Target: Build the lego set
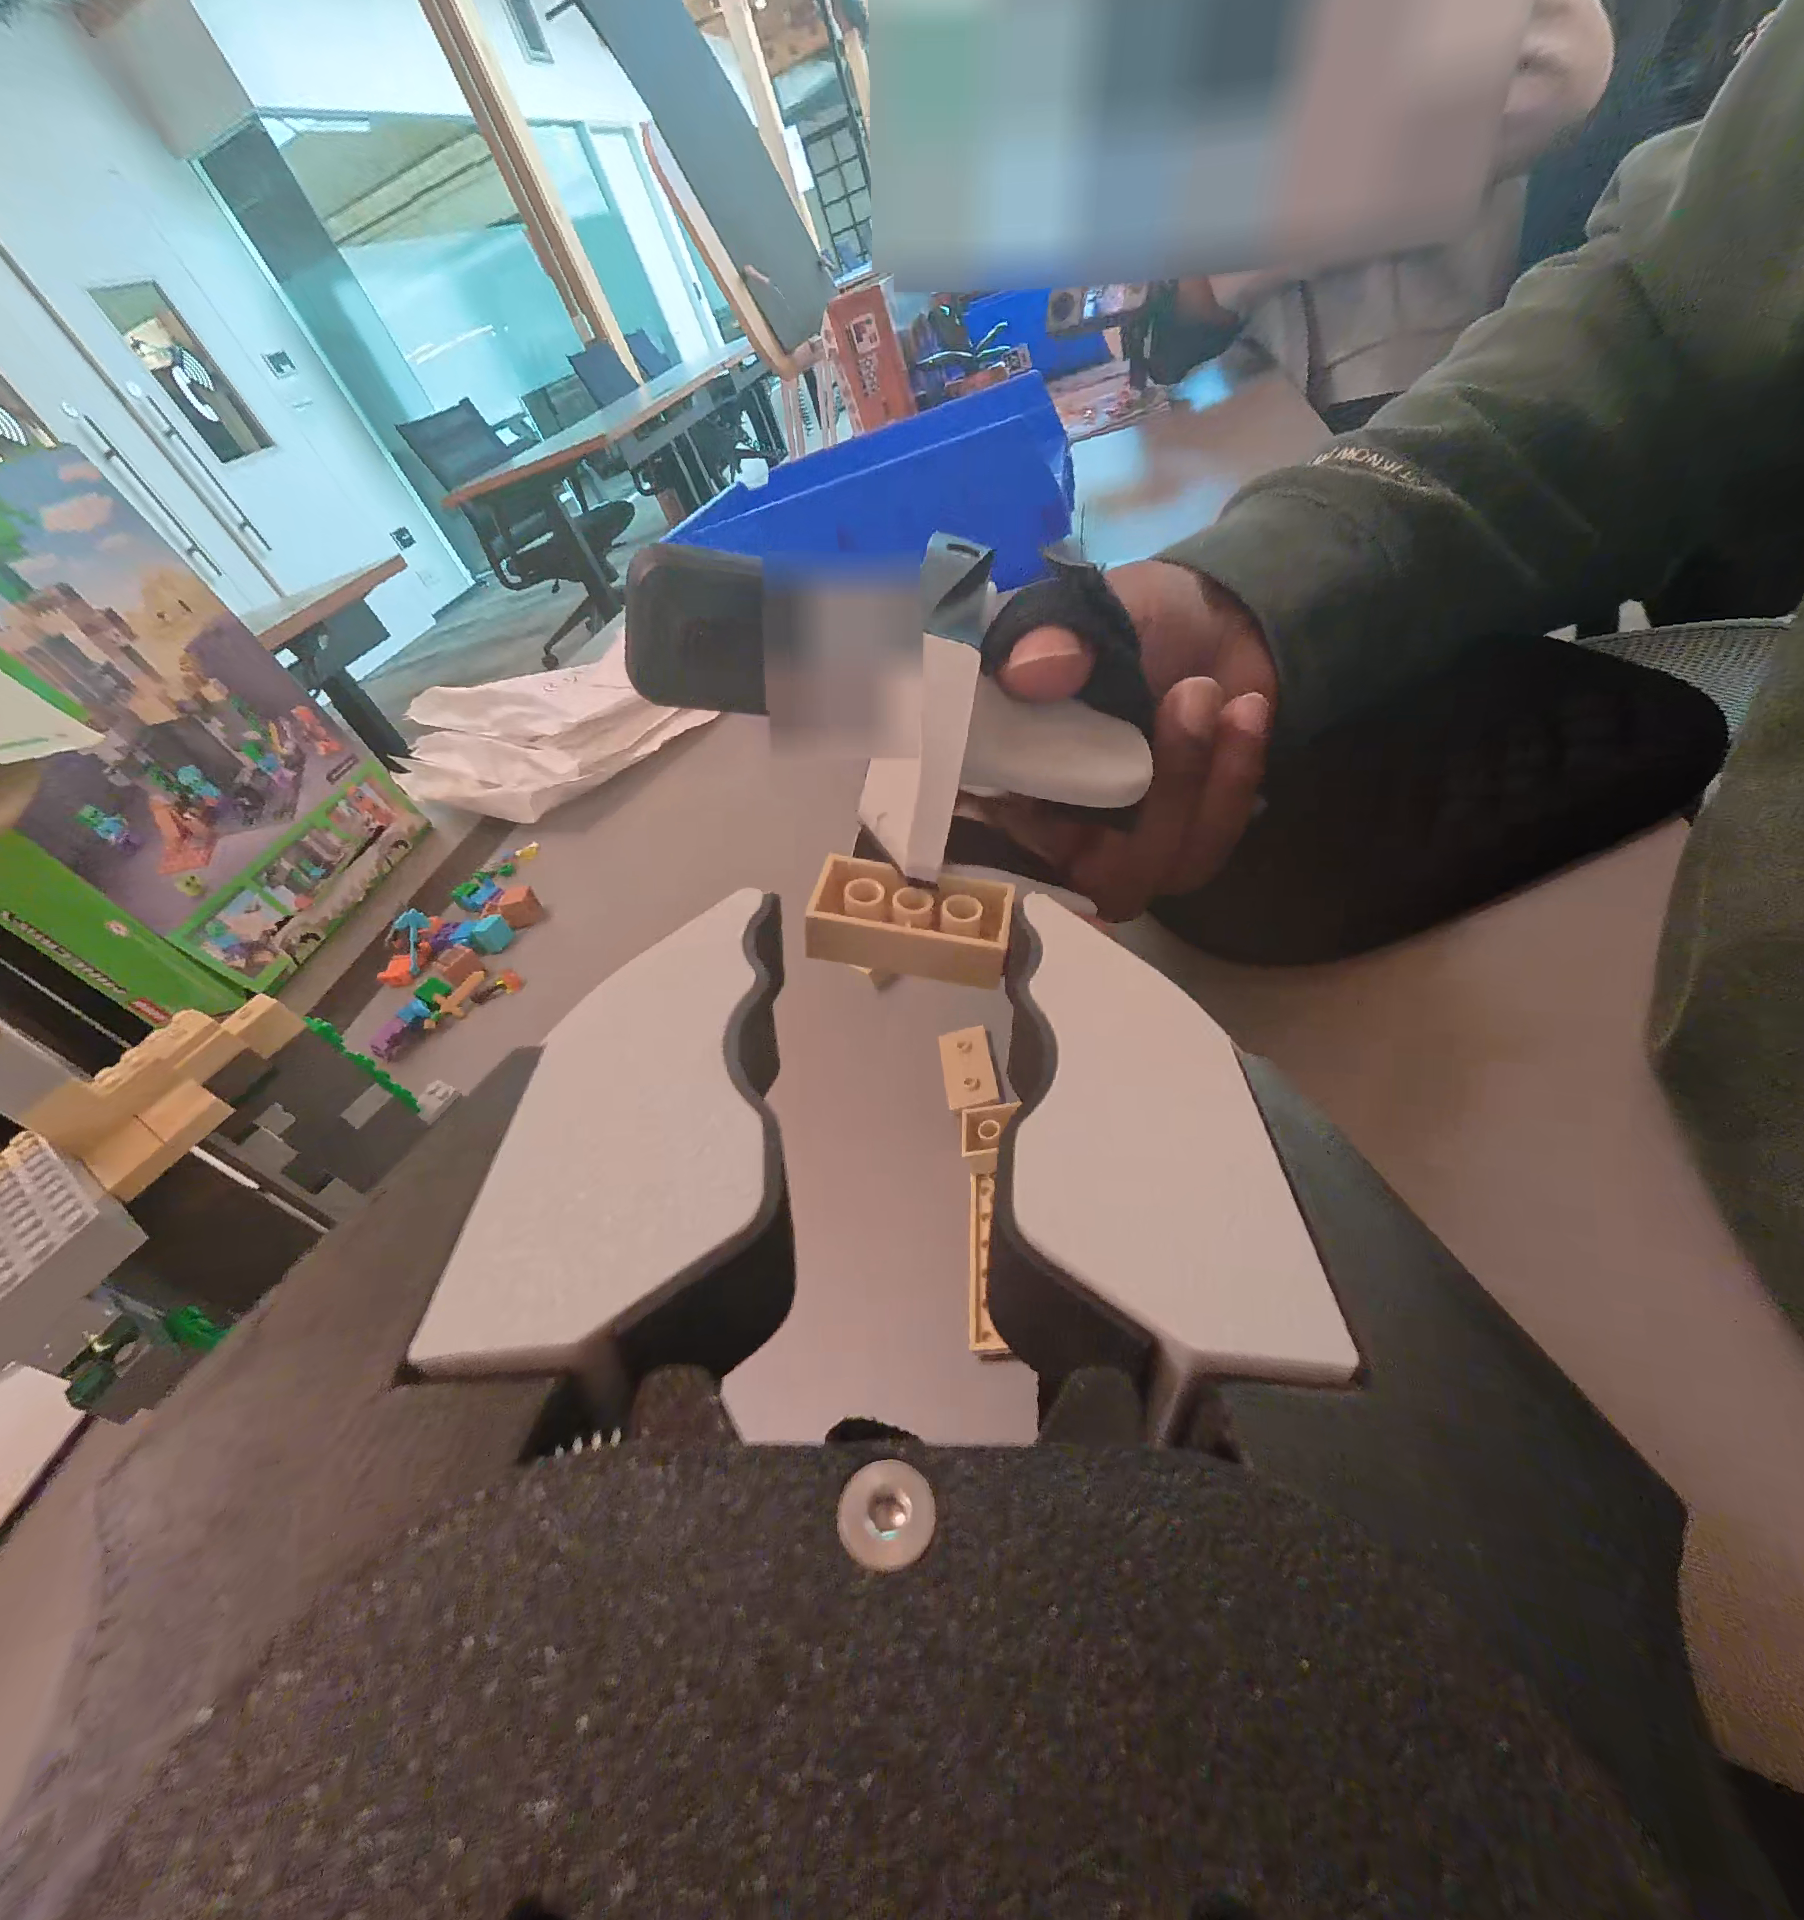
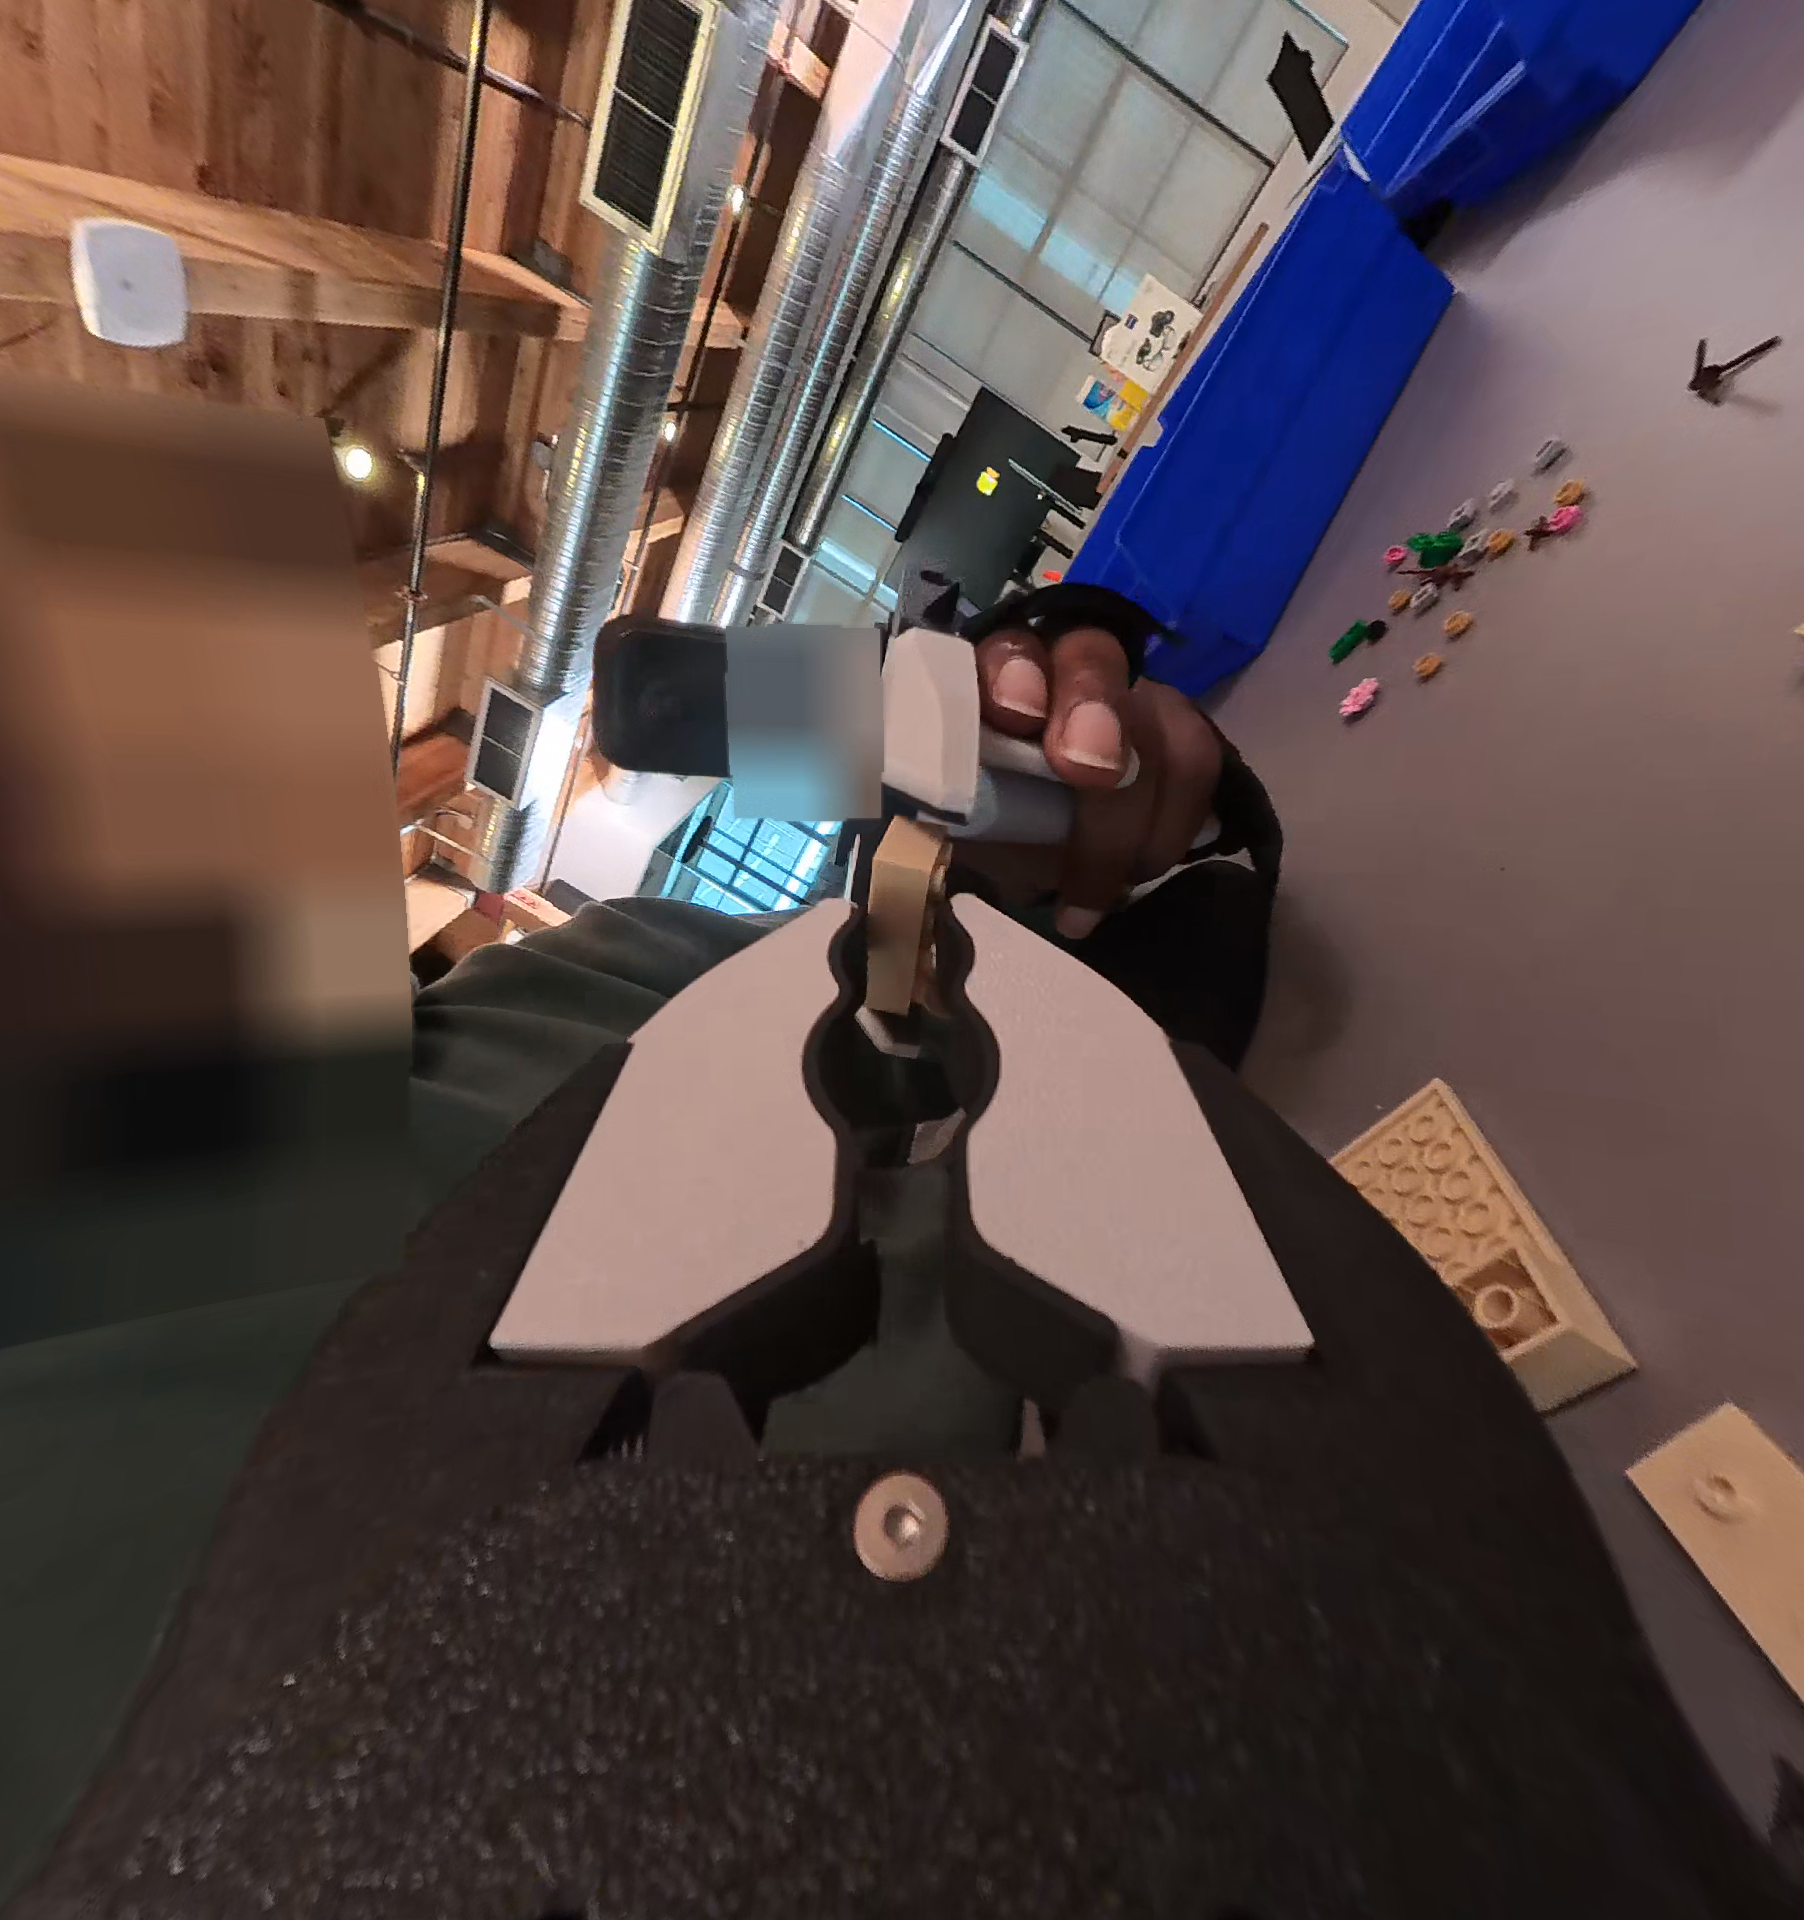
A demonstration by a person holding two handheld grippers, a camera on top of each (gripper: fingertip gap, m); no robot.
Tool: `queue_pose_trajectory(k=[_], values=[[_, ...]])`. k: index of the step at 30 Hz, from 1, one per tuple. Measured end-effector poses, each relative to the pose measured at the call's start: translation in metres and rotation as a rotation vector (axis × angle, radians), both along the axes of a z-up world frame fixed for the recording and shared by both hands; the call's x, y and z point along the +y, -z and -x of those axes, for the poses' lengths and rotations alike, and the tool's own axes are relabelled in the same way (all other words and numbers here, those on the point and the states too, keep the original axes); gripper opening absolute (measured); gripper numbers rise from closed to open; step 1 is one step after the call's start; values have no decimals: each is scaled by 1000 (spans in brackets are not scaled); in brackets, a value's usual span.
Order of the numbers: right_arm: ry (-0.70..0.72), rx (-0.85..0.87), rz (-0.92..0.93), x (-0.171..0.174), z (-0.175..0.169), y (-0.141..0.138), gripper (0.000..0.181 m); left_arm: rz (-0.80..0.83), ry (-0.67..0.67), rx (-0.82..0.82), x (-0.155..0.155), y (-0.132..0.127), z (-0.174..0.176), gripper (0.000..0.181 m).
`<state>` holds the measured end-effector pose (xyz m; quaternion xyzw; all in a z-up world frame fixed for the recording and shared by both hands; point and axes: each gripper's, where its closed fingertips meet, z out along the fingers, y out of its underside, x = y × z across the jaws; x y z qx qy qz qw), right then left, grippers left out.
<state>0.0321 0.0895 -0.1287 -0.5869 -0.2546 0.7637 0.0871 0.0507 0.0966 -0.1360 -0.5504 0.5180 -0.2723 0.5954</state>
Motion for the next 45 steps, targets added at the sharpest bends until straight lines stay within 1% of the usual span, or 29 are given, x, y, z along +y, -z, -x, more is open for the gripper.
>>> queue_pose_trajectory(k=[2, 7, 13, 17, 19, 21, 22, 24, 25, 35, 45], values=[[-4, 15, 16, 0, 0, -1, 12, -9, 4, -2, -1, -1, 0, 36], [-13, 38, 38, 0, 1, -2, 12, -15, 3, -4, -2, -3, 1, 36], [-17, 29, 33, 0, 0, 1, 12, -19, 2, 14, -1, 0, 1, 36], [22, -40, -36, 5, 1, 7, 13, -27, -18, 54, 2, 5, 2, 36], [42, -91, -71, 7, 1, 11, 20, -42, -30, 83, 4, 9, 2, 36], [55, -139, -95, 8, 1, 15, 22, -55, -45, 118, 5, 15, 1, 36], [56, -156, -103, 7, 2, 17, 22, -62, -51, 130, 6, 17, 1, 36], [63, -182, -113, 6, 4, 20, 14, -68, -56, 146, 7, 19, 0, 36], [68, -179, -118, 6, 4, 20, 13, -73, -56, 145, 6, 19, 0, 36], [-27, -127, -72, -1, -1, 10, 12, -85, -8, 83, -1, 9, -1, 35], [-64, -139, -43, -1, -4, 15, 12, -95, 10, 84, -4, 10, -2, 34]])
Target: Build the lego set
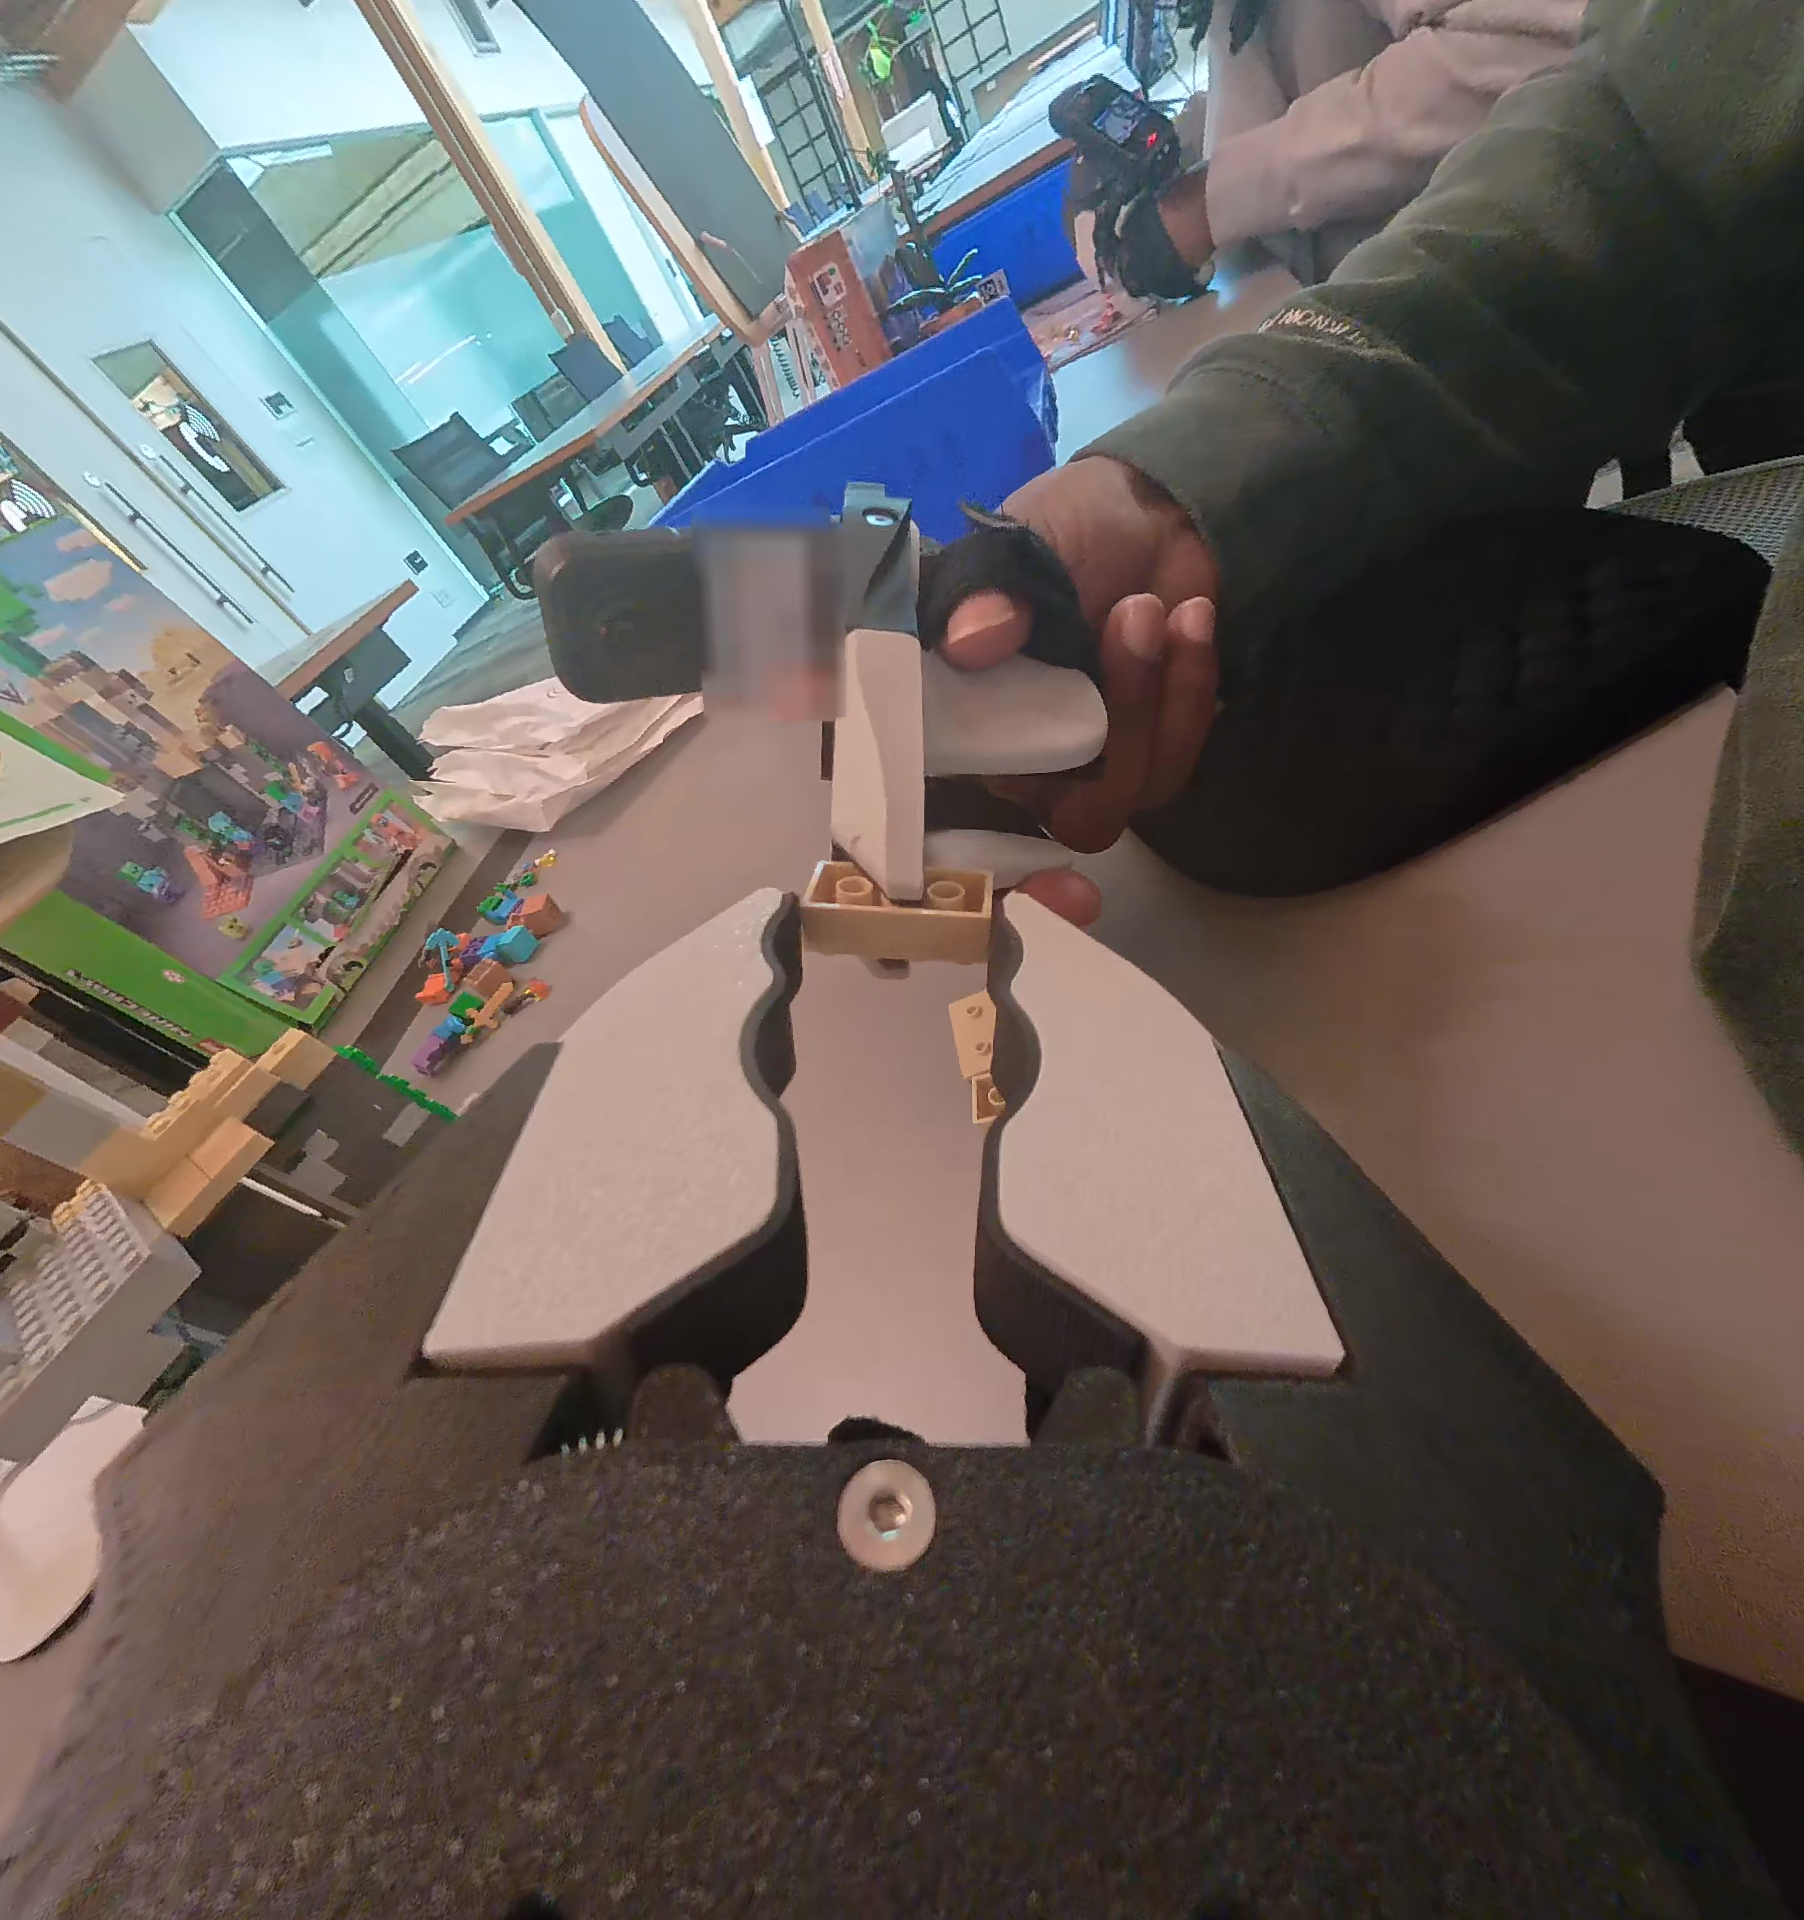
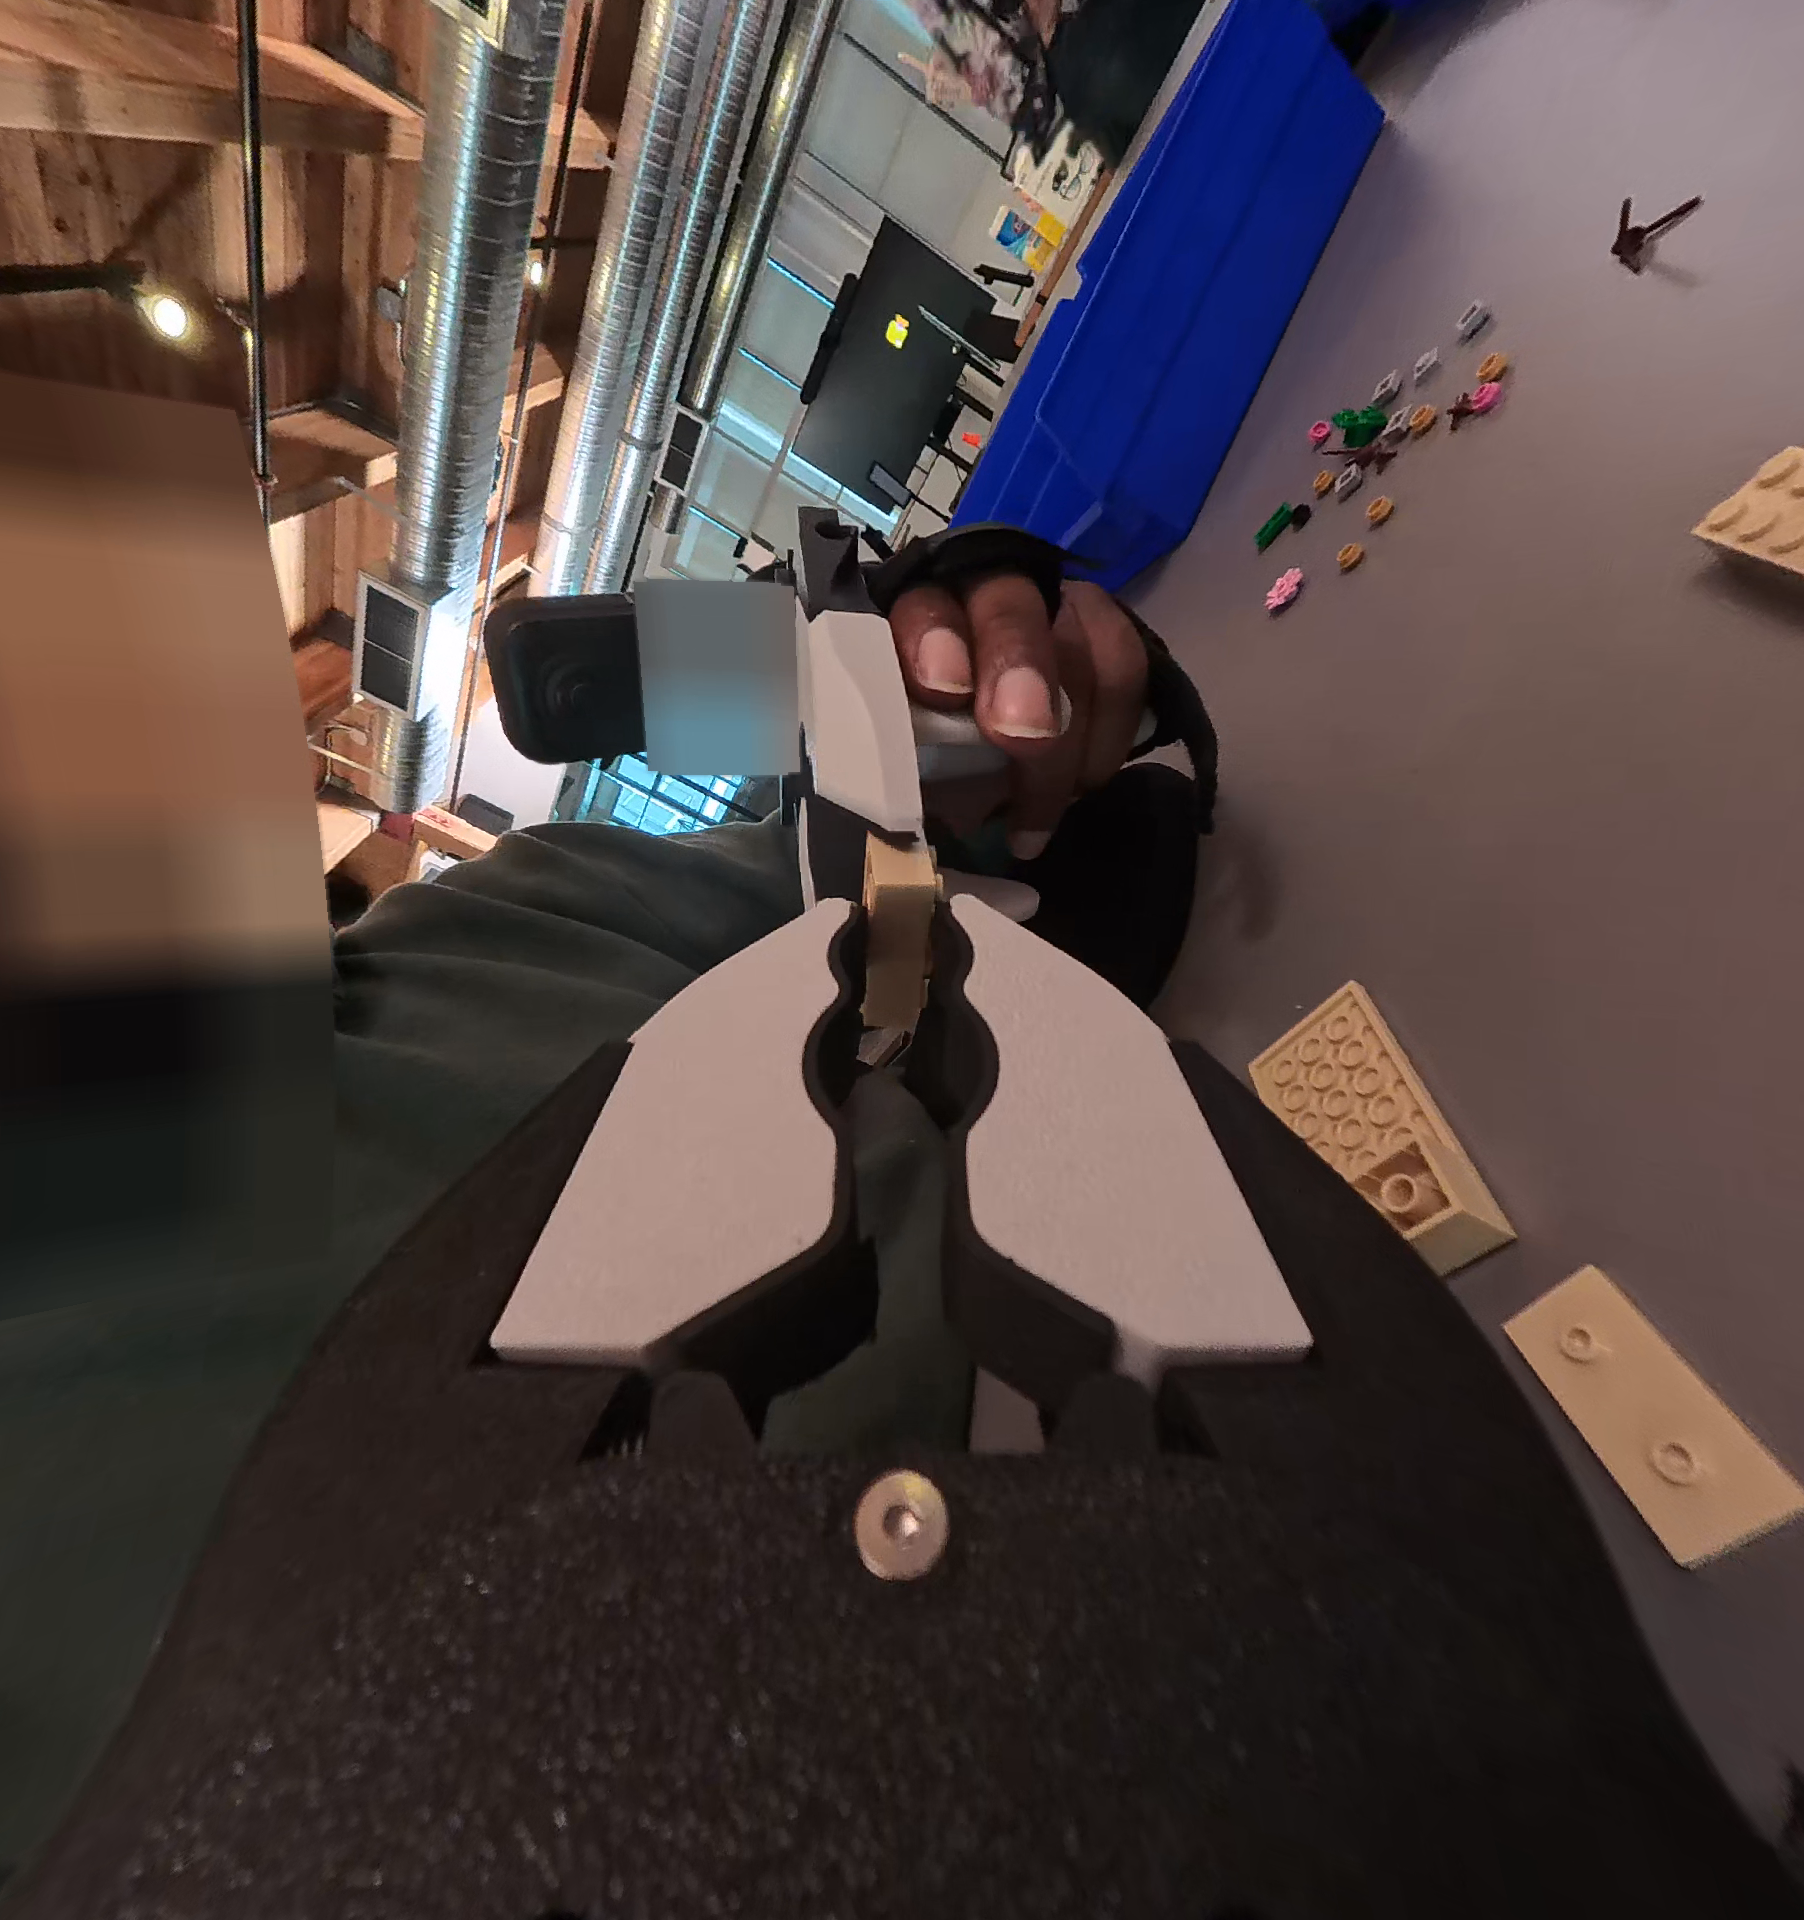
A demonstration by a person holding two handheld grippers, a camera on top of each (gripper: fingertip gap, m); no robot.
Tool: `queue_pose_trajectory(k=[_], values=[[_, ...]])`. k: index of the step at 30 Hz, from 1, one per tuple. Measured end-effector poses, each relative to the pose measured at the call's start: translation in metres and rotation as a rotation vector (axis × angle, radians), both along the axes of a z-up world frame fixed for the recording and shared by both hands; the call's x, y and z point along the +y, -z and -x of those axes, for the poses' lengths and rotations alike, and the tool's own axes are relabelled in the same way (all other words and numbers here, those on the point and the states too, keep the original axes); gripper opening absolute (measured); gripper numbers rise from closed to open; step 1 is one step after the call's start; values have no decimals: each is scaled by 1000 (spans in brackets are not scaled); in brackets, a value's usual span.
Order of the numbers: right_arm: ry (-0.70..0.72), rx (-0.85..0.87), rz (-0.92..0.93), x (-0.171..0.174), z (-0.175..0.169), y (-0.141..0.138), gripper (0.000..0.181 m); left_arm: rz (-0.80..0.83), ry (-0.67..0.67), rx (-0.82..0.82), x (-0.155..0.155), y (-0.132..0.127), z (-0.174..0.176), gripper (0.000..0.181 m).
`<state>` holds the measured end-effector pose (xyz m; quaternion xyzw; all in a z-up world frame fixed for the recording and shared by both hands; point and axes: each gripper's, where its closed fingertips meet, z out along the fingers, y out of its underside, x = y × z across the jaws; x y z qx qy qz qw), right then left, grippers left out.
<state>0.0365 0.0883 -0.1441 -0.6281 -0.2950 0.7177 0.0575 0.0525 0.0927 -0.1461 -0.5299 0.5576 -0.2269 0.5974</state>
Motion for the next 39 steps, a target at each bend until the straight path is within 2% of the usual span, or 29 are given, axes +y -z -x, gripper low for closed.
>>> queue_pose_trajectory(k=[14, 22, 27, 39], values=[[12, -10, -21, 1, 1, 3, 13, 22, -1, 15, 1, 3, 1, 33], [72, -68, -207, 8, 0, 7, 19, 35, -30, 37, 6, 7, 3, 33], [124, -134, -380, 15, -3, 10, 23, 49, -58, 61, 10, 12, 4, 33], [303, -391, -436, 24, 0, 26, 27, 12, -173, 175, 24, 30, 6, 33]])
